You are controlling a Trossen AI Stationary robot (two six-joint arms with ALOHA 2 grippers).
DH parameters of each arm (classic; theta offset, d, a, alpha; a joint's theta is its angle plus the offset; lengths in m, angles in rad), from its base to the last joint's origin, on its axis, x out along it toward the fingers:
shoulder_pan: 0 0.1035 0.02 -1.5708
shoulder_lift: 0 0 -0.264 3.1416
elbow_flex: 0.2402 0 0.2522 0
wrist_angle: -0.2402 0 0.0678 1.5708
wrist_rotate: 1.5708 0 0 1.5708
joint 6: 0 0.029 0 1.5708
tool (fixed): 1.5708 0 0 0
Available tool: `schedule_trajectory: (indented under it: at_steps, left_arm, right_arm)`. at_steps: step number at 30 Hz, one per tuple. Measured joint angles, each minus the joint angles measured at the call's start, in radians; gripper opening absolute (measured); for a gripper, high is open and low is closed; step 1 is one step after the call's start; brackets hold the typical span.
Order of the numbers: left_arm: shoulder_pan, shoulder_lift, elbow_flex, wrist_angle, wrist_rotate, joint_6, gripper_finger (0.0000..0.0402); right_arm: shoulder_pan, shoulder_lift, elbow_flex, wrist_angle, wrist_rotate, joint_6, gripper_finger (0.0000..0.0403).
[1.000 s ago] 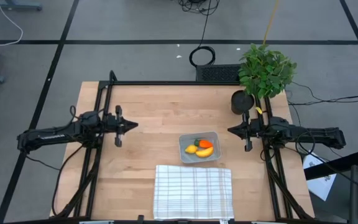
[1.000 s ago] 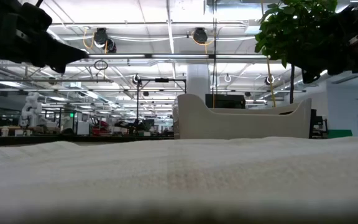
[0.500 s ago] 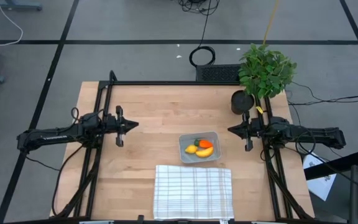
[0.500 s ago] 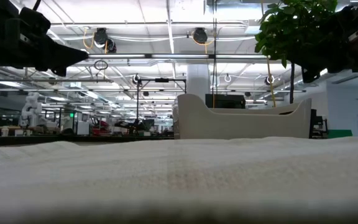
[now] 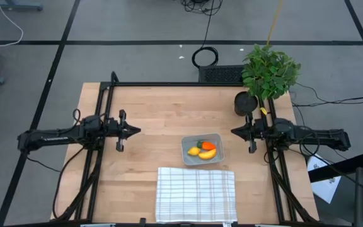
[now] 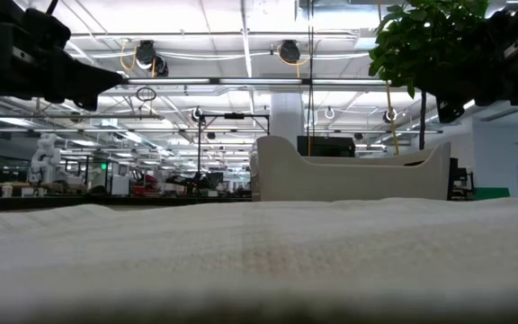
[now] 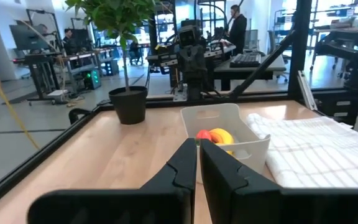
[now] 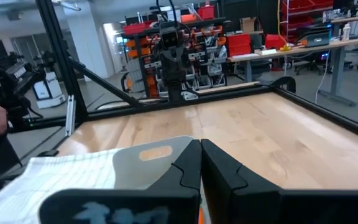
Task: Pick and placing Produce into tupperware
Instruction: Adjust the gray bin
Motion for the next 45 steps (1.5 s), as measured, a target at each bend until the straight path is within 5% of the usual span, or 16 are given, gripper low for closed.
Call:
schedule_trajectory:
  at_steps: [10,18,24,45]
  left_arm:
    - [-0.124,0.000,0.000,0.000,-0.141,0.017,0.0026]
    - [-0.177,0.000,0.000,-0.006,-0.155,0.051,0.0026]
    - [-0.184,0.000,0.000,-0.034,-0.230,0.053,0.0026]
    - [-0.184,0.000,0.000,-0.055,-0.258,0.051,0.0026]
  right_arm:
    - [0.000,0.000,-0.001,0.013,0.000,0.021,0.0000]
    - [0.000,0.000,-0.031,0.019,-0.004,-0.030,0.0000]
    - [0.000,0.000,-0.035,0.027,-0.031,-0.041,0.0000]
    - [0.000,0.000,-0.035,0.043,-0.082,-0.053,0.0000]
